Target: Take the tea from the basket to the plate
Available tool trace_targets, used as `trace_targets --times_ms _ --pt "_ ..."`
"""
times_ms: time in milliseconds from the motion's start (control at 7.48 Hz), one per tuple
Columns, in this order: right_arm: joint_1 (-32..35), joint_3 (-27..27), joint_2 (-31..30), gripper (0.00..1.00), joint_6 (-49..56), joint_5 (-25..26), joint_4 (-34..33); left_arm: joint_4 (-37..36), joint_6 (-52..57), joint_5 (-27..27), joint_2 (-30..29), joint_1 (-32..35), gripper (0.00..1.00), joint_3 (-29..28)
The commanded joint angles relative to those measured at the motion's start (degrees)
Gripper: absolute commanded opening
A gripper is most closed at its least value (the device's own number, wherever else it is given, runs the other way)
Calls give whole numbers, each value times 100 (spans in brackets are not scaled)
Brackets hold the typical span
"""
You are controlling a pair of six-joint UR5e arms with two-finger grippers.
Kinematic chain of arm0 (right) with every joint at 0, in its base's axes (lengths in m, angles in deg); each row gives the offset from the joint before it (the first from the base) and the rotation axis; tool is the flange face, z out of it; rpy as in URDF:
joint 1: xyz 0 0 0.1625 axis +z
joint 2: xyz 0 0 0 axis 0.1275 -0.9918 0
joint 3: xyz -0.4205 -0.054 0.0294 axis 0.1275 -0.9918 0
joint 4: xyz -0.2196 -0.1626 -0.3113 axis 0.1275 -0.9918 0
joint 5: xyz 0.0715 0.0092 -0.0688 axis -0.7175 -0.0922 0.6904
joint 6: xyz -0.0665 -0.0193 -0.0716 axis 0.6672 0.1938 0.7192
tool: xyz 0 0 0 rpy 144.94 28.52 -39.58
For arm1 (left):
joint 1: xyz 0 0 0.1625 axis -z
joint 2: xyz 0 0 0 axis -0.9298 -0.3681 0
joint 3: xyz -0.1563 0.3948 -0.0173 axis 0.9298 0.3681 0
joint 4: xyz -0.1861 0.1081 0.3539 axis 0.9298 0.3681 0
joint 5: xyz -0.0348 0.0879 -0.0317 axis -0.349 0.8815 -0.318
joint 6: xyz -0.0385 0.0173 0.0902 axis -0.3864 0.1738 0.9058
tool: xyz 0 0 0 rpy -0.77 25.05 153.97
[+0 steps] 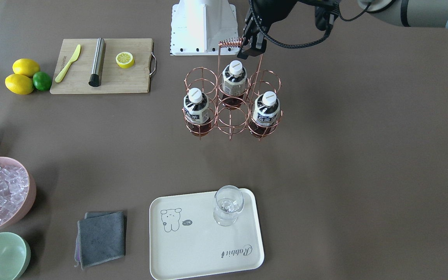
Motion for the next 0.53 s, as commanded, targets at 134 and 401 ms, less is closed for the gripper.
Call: trace_targets --times_ms 134,401 --pt "141 94 -149 100 202 -40 254 213 -849 808 -245 -1078 0 -62" --pt "133 -28 -140 100 237 -461 299 240 -982 828 -290 -1133 0 -62"
